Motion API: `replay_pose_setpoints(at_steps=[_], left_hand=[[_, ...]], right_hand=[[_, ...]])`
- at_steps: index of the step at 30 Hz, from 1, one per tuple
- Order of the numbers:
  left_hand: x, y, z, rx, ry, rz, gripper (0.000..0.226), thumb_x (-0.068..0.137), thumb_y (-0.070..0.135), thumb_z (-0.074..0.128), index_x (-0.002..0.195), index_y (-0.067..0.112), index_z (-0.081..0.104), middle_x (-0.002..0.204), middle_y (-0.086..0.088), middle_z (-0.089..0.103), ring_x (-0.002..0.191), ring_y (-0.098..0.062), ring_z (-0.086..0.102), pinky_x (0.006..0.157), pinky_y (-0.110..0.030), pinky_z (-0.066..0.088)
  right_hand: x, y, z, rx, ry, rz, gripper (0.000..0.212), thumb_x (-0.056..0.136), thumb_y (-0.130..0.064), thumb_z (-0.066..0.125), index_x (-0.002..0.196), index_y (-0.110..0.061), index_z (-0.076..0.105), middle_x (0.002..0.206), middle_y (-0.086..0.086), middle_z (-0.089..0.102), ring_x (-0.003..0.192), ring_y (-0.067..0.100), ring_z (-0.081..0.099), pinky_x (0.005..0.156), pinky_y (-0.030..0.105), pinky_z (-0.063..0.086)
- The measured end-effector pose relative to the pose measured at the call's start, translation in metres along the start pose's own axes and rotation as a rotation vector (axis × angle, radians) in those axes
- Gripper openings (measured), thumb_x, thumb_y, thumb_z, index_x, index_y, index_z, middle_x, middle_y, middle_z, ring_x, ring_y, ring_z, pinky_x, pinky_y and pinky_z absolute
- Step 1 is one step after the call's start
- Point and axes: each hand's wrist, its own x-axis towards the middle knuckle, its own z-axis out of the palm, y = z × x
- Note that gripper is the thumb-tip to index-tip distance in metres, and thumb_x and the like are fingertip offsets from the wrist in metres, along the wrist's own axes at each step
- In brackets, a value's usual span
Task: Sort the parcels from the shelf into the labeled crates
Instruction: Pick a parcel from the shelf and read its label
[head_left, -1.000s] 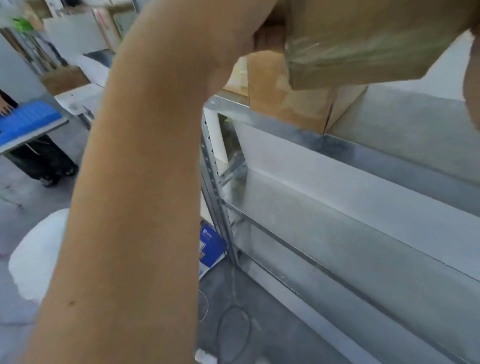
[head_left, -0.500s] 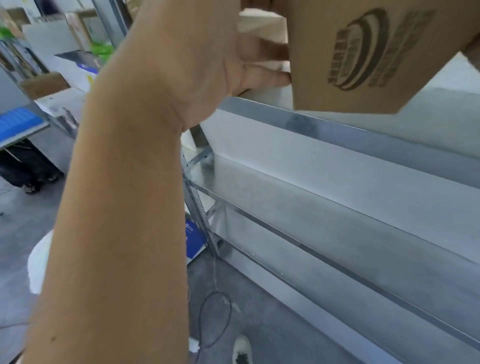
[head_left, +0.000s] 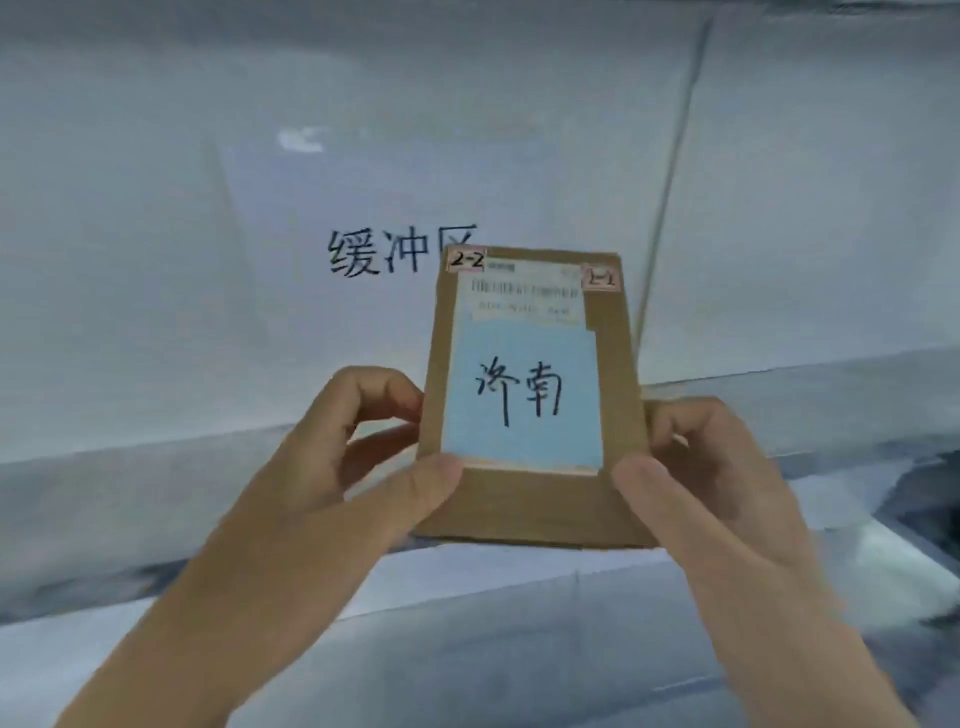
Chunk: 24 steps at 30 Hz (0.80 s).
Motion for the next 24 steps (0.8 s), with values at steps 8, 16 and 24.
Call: replay_pose_setpoints(at_steps=[8,16,24], left_hand=[[0.064,-0.015,0.15,-0.125,-0.322,0.136,0.079,0.065,0.023,0.08,0.126,0.067,0.053,0.127,0.023,0.069,0.129,-0.002,0.063,0.078,-0.026,0.065],[0.113,-0.02,0.27,-0.253,-0.637,0.184,0.072,0.057,0.039,0.083,0.119,0.065,0.057,0.119,0.018,0.072,0.126,-0.009,0.065,0.08,-0.025,0.064],[0.108,-0.016,0.425,-0.297,-0.92,0.242,0.054,0.069,0.028,0.077,0.113,0.06,0.068,0.106,0.019,0.07,0.111,-0.002,0.068,0.073,-0.017,0.059]], right_hand=[[-0.027,0.003,-0.136,-0.149,0.318,0.005,0.04,0.083,-0.01,0.06,0.119,-0.028,0.059,0.128,-0.006,0.068,0.13,0.013,0.058,0.099,0.049,0.053],[-0.041,0.006,-0.211,-0.413,0.588,0.06,0.045,0.086,-0.014,0.052,0.12,-0.044,0.055,0.128,-0.017,0.064,0.127,0.006,0.058,0.088,0.024,0.053],[-0.081,0.014,-0.285,-0.679,0.894,0.414,0.082,0.079,-0.031,0.07,0.132,-0.075,0.024,0.124,-0.035,0.06,0.108,-0.015,0.058,0.078,0.007,0.049]])
